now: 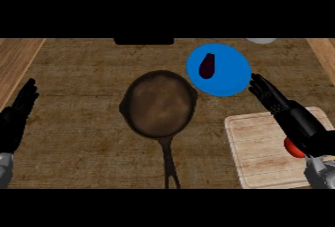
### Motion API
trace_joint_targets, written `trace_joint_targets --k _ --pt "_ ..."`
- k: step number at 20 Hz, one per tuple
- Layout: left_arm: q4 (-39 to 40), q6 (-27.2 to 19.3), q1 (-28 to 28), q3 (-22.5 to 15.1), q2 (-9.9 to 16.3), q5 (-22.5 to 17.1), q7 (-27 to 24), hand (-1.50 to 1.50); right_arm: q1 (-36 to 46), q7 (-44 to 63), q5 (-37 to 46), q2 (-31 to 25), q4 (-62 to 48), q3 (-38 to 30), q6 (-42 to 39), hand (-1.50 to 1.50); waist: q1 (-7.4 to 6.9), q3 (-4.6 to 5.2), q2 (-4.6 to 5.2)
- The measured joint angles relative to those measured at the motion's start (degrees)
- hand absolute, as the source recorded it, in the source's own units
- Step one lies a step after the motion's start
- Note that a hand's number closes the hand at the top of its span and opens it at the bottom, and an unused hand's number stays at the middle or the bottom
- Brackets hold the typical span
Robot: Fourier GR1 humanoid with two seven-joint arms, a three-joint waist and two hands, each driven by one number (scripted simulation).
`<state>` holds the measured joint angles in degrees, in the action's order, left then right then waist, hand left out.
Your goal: Pick the tomato from the cutting board and place it in the pan
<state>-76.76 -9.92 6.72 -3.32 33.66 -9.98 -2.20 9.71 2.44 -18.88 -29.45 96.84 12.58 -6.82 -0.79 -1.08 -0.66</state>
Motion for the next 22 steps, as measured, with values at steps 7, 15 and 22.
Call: trace_joint_targets --k 7,15,22 --pt "-4.48 -0.46 2.52 -0.38 -6.63 -5.00 3.04 0.00 4.80 -9.04 -12.89 -5.16 -5.76 -6.26 -20.87 1.50 -0.40 0.62 0.98" --pt "-7.83 -1.77 3.17 -1.33 -11.94 -8.51 6.15 0.00 2.21 -28.01 -3.77 -18.65 -18.13 -19.44 -33.54 -1.50 0.46 0.45 1.31" --pt "-9.06 -1.63 4.46 -2.03 -12.67 -9.14 8.49 0.00 2.47 -39.53 9.47 -25.82 -21.75 -20.51 -28.67 -1.50 -0.90 0.48 1.53"
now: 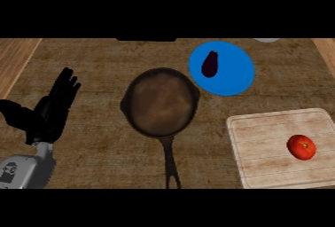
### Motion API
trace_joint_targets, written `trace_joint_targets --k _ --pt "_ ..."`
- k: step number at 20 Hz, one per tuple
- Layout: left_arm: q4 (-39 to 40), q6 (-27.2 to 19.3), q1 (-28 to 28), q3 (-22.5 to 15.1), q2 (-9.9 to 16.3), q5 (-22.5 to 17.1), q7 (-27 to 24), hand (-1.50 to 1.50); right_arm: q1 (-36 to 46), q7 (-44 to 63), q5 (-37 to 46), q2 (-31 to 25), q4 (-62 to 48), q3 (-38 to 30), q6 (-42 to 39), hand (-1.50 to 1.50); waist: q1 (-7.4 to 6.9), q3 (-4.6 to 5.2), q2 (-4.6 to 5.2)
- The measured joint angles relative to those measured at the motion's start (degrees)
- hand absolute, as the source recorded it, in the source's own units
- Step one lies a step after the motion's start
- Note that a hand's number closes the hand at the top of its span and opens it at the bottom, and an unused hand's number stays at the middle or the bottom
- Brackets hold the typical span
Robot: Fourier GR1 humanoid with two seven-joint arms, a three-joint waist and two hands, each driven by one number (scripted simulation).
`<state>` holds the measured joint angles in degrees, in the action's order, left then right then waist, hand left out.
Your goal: Pick the tomato from the cutting board and place it in the pan
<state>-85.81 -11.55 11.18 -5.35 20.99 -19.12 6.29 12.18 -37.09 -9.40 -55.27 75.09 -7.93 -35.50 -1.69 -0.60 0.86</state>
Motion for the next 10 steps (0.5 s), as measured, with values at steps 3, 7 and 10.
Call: trace_joint_targets --k 3,7,10 --pt "-0.61 -0.47 0.43 -0.68 -0.60 0.37 0.73 0.00 0.57 -4.43 4.54 -2.48 -0.91 1.82 2.98 -1.50 -0.53 0.07 0.02" --pt "-0.16 -0.92 1.21 -1.39 -1.50 0.98 1.07 0.00 1.63 -9.14 12.79 -5.70 -0.01 6.64 8.30 -1.50 -0.87 0.22 0.05" --pt "-1.37 -0.88 0.45 -1.77 -1.52 1.17 1.64 0.00 2.94 -11.09 19.22 -6.77 0.07 11.22 12.41 -1.50 -1.37 0.32 -0.09"
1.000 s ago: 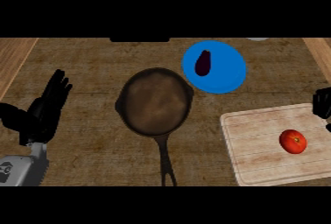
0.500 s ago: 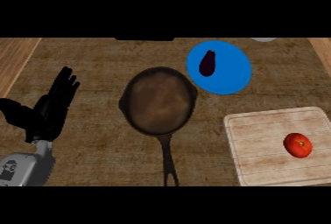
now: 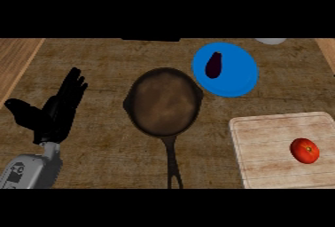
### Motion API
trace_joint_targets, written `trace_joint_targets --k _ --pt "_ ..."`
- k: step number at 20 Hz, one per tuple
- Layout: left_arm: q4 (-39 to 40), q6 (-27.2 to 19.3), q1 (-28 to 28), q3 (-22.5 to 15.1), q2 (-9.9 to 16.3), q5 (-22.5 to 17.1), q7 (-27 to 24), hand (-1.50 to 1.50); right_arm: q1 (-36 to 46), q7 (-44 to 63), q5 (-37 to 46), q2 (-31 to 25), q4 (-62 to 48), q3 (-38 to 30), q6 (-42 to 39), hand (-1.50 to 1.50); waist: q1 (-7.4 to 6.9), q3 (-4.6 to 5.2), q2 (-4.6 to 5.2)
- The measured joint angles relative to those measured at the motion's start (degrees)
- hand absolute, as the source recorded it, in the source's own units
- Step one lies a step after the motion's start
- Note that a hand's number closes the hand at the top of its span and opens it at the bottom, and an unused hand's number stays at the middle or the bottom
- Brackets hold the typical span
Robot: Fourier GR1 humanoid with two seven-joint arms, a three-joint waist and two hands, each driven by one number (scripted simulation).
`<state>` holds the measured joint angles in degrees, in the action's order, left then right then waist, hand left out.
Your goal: Pick the tomato from the cutting board and place it in the pan
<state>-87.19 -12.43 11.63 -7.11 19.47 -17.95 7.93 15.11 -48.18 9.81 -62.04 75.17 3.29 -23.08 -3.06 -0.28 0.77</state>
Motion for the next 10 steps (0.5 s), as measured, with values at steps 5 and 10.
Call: trace_joint_targets --k 5,10 --pt "-1.14 -0.60 0.17 -0.11 -0.20 0.49 1.31 0.00 2.58 -3.00 9.90 -1.80 -1.10 7.78 4.17 -1.50 0.05 0.13 -0.10" --pt "-1.65 -0.95 0.19 0.07 -0.25 0.91 2.24 0.00 3.24 -4.61 20.24 -4.25 -1.94 15.92 6.70 -1.50 0.48 0.20 -0.22"
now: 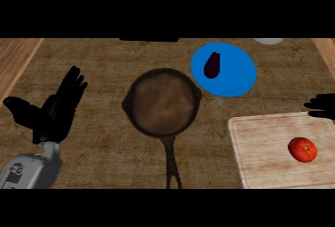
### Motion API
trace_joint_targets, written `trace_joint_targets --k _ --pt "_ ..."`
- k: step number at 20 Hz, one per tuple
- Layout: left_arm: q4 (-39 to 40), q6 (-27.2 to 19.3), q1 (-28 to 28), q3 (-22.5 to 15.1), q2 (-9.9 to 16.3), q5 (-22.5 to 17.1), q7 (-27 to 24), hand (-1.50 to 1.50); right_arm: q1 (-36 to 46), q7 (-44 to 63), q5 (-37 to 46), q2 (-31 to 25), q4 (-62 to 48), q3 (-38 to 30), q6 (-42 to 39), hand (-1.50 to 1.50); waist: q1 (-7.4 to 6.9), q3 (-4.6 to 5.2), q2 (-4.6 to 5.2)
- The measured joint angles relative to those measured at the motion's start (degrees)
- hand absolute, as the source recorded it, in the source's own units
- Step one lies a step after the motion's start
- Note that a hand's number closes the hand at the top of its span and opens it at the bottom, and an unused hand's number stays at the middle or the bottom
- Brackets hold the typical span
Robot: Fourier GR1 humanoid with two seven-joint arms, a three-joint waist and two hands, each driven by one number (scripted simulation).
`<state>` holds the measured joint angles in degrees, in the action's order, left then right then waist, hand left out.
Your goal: Pick the tomato from the cutting board and place it in the pan
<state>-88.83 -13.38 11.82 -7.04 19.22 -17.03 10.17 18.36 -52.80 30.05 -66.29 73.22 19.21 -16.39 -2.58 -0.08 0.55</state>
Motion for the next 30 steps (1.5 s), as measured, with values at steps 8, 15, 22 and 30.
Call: trace_joint_targets --k 8,15,22,30 --pt "-0.24 0.62 -1.71 1.88 -0.21 0.69 -0.31 0.00 1.46 -3.58 10.60 1.05 -3.08 3.88 6.21 -1.50 1.66 0.05 -0.39" --pt "-1.79 0.23 -2.30 3.00 -0.96 2.17 1.79 0.00 -3.28 -3.49 15.49 1.68 1.15 0.27 10.40 -1.50 2.65 0.08 -0.62" --pt "-2.30 2.07 -3.66 4.65 -1.91 2.82 1.39 0.00 -6.95 -1.24 18.55 5.33 7.02 -2.40 8.47 -1.50 2.71 0.08 -0.61" --pt "-1.88 4.05 -2.71 6.83 -2.25 3.65 1.98 0.00 -7.53 4.14 26.49 11.41 9.47 -3.49 5.62 -1.50 2.59 0.09 -0.57"
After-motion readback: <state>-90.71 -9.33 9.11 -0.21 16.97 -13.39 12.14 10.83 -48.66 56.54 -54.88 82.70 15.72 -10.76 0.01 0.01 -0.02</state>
